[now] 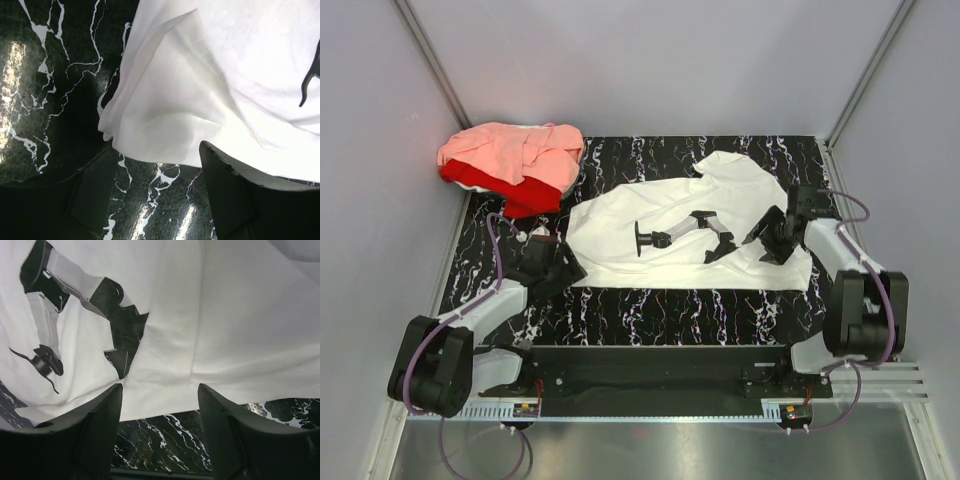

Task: Fold and stack the t-shirts
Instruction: Fold the tshirt

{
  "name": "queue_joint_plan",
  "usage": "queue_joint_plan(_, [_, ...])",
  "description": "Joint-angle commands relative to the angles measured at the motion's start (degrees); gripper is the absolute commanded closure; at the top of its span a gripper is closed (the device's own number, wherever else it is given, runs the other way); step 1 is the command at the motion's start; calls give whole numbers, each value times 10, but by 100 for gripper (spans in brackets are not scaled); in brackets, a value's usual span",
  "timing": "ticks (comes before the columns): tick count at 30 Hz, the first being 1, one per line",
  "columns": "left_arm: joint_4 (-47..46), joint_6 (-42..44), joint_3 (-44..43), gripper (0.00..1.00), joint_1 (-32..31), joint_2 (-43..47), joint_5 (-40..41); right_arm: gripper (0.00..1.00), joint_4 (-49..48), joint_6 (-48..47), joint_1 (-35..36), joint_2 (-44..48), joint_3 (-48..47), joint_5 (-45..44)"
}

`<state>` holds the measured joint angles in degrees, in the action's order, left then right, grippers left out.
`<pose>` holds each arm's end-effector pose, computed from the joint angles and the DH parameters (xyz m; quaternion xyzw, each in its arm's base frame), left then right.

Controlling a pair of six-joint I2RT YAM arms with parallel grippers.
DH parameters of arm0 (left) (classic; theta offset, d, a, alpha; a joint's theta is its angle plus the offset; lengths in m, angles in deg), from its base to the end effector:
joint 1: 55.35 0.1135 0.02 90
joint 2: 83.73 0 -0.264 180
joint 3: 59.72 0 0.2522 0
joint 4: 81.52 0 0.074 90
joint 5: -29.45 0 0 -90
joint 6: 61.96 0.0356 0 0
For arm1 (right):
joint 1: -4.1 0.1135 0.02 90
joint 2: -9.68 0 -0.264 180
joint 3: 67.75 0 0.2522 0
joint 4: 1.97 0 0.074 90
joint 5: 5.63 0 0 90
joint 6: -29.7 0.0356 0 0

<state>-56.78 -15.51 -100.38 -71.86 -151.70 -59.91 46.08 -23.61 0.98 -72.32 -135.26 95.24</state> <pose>0.2038 -0.0600 0.1561 -0.2228 0.9190 -0.1582 0.2841 0.2776 -0.0084 0.2151 0.3081 0.9169 0.1563 0.1996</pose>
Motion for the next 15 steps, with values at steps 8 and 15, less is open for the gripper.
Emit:
queue_joint_plan(8, [-72, 7, 23, 30, -12, -4, -25, 22, 13, -62, 9, -273, -390, -1])
queue_joint_plan(15, [-107, 16, 23, 32, -10, -42, -52, 20, 57, -47, 9, -517, -700, 16])
